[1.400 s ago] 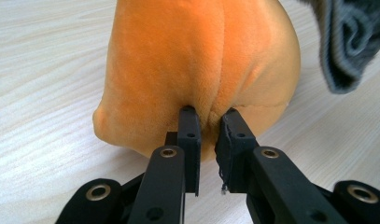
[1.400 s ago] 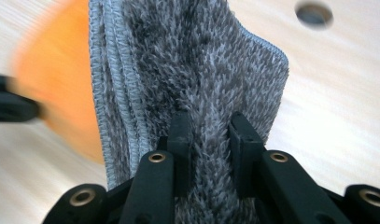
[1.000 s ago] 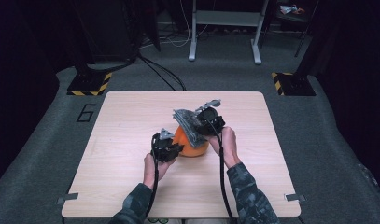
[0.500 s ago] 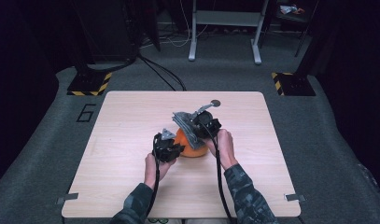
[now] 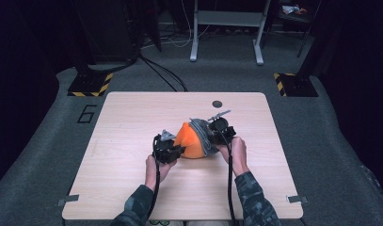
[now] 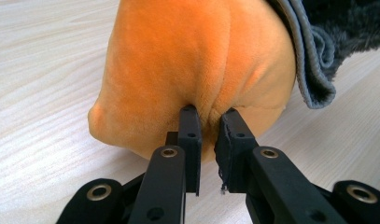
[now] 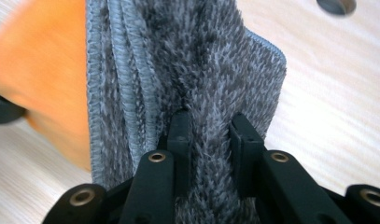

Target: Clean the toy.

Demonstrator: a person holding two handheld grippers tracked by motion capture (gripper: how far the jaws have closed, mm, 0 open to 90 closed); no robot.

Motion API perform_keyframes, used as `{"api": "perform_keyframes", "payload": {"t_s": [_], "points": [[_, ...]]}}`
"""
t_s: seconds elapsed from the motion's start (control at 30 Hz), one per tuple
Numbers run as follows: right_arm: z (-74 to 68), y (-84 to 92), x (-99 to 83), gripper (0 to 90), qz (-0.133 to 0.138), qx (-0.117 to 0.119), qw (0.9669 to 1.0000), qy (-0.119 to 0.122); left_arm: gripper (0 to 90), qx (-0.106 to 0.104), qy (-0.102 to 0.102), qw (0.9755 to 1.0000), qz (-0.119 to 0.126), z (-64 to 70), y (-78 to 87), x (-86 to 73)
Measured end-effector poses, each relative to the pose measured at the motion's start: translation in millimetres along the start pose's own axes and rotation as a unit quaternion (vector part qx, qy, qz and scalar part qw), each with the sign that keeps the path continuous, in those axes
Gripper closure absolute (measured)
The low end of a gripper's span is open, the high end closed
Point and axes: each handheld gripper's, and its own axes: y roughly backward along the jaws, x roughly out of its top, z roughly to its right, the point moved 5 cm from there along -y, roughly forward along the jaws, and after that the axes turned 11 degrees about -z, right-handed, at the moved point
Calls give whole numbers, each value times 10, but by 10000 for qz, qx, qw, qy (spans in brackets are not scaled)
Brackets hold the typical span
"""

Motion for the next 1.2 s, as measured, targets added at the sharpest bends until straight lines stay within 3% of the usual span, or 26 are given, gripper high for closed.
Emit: {"api": "perform_keyframes", "payload": {"t_s": [0.3,0.6,0.73,0.77,0.83,0.9,1.07,1.1,1.2], "points": [[114,-241,-199,735,-314,23,9991,-281,806,12,6,10000,21,-8,-1,-12],[163,-560,-357,735,-572,309,9966,-499,805,13,68,10000,46,-36,2,-25],[215,-464,-359,736,-371,363,9970,-567,804,43,103,9999,19,-57,15,-32],[254,-360,-347,736,-179,364,9973,-613,804,46,89,9999,26,-65,17,-33],[261,-295,-341,736,-105,346,9975,-606,803,38,91,9999,38,-72,16,-35],[260,-170,-303,736,150,454,9969,-621,803,53,100,9999,40,-67,14,-32],[132,106,-163,735,684,532,9951,-468,801,74,94,9999,39,-70,14,-29],[99,125,-138,735,703,532,9953,-390,800,82,79,9999,44,-72,14,-29],[-10,49,-101,735,430,523,9975,-182,795,99,68,9999,39,-80,13,-26]]}}
